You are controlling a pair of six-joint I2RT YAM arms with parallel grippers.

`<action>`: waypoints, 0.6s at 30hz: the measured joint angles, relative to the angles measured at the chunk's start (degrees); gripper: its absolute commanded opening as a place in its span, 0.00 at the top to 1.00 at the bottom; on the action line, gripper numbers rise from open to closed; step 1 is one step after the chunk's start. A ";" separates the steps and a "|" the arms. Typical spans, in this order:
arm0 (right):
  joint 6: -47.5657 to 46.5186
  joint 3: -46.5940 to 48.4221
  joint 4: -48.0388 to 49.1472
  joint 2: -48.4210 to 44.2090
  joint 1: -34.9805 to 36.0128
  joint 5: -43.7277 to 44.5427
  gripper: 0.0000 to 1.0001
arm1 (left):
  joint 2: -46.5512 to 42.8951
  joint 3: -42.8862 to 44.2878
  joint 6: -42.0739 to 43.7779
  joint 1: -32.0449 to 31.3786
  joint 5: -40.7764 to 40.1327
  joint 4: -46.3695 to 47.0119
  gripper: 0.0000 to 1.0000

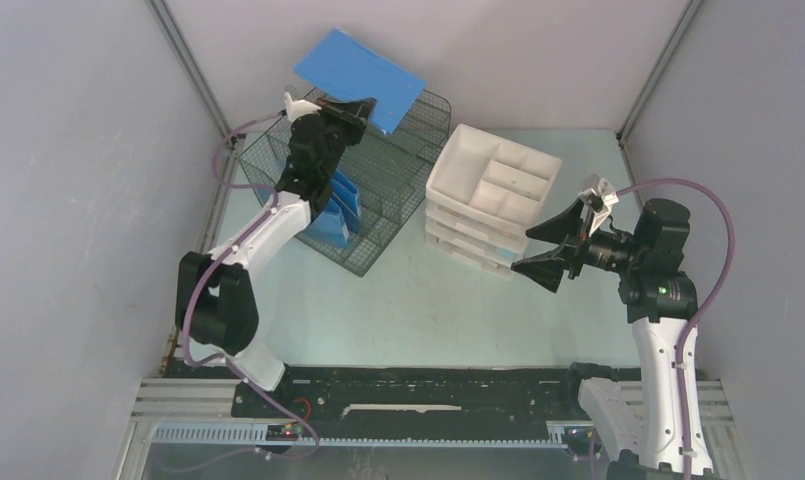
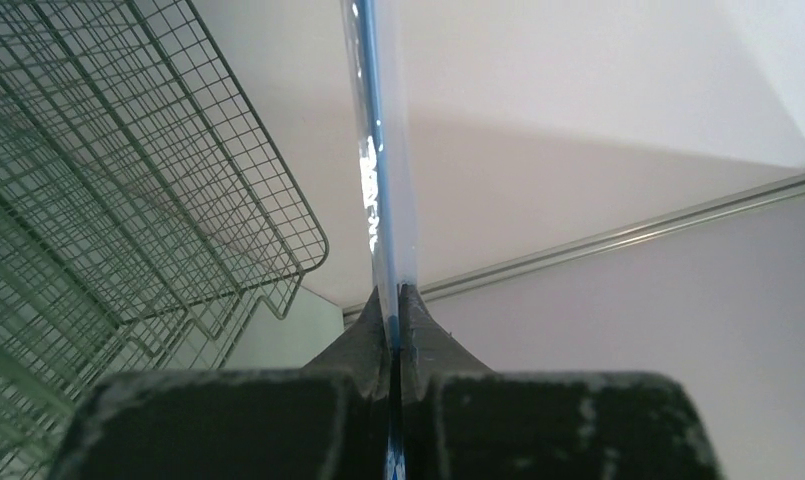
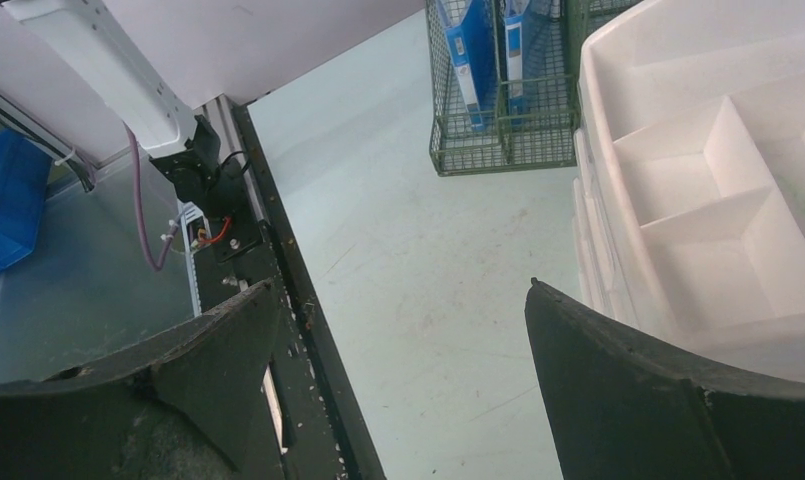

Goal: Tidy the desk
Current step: Place the folder in the storage box.

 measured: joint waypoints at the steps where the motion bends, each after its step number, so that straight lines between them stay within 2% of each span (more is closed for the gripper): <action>1: -0.02 0.00 -0.02 0.00 0.15 0.07 0.00 | 1.11 0.87 -0.59 0.22 0.55 -0.02 1.00; 8: -0.02 0.00 -0.02 0.00 0.61 0.35 0.00 | 8.24 6.16 -5.03 1.25 3.72 -1.53 1.00; 18: -0.04 0.00 -0.02 0.00 0.98 1.27 0.00 | 12.37 7.06 -9.86 2.27 5.66 -4.66 1.00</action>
